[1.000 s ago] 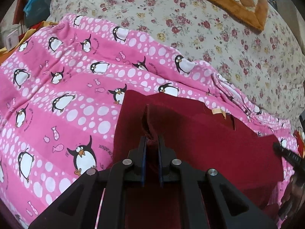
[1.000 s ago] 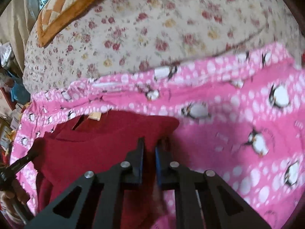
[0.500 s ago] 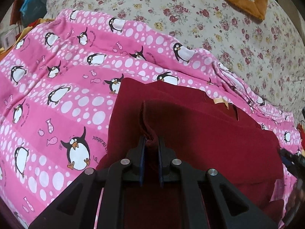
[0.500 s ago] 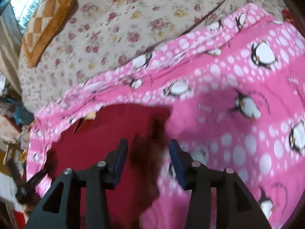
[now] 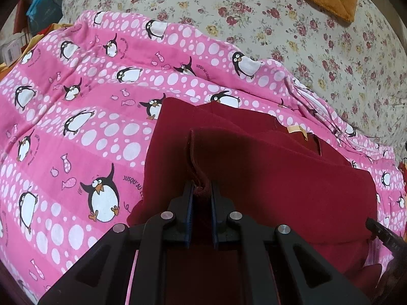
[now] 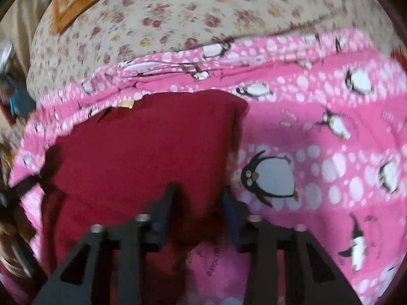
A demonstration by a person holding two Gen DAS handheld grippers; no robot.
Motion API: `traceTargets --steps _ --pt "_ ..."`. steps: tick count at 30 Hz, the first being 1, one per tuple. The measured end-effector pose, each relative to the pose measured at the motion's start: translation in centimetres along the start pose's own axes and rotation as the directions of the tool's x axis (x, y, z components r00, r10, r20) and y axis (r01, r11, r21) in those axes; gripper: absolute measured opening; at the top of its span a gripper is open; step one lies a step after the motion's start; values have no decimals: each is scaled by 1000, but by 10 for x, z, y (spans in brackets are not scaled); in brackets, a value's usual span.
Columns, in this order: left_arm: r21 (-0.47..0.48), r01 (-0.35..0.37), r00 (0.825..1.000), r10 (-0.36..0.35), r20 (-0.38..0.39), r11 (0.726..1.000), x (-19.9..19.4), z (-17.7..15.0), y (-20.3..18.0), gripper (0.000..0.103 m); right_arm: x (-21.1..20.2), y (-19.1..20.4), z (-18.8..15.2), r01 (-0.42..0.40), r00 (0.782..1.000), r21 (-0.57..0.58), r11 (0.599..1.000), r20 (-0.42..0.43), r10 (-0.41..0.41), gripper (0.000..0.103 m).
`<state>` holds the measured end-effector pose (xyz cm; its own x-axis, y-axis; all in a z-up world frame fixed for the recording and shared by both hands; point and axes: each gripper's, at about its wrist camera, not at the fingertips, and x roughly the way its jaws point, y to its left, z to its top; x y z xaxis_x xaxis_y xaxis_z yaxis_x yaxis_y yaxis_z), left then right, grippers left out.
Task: Fold small clothes
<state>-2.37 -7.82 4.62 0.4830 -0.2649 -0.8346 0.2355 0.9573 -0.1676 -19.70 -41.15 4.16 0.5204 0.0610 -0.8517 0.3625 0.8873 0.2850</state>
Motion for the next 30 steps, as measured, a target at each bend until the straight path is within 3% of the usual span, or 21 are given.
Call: traceTargets --steps 4,11,13,16,20,21,24,30 --pt "2 -1 1000 1 -1 1000 0 0 -1 0 -8 7 0 57 998 -72 996 23 -55 15" --pt "11 -3 1000 3 -10 1000 1 -1 -2 0 -19 -12 5 111 993 -36 993 49 -109 4" --pt "11 -1 1000 2 -10 1000 1 -1 -2 0 -15 -18 4 184 982 -42 982 46 -182 0" --pt "8 2 1000 -2 -12 1000 2 -1 0 0 -15 -37 1 121 992 30 992 26 -121 0" --pt "14 -5 1000 6 -9 1000 2 -1 0 0 -23 -36 -3 138 989 14 990 44 -138 0" --pt "15 -7 1000 8 -9 1000 2 -2 -1 0 -25 -35 -3 137 989 16 990 46 -138 3" --pt "13 -5 1000 5 -10 1000 2 -2 0 0 -33 -33 -3 128 990 38 991 57 -130 25" --pt "7 1 1000 -1 -15 1000 2 -3 0 0 -43 -16 -2 74 995 32 997 62 -76 37"
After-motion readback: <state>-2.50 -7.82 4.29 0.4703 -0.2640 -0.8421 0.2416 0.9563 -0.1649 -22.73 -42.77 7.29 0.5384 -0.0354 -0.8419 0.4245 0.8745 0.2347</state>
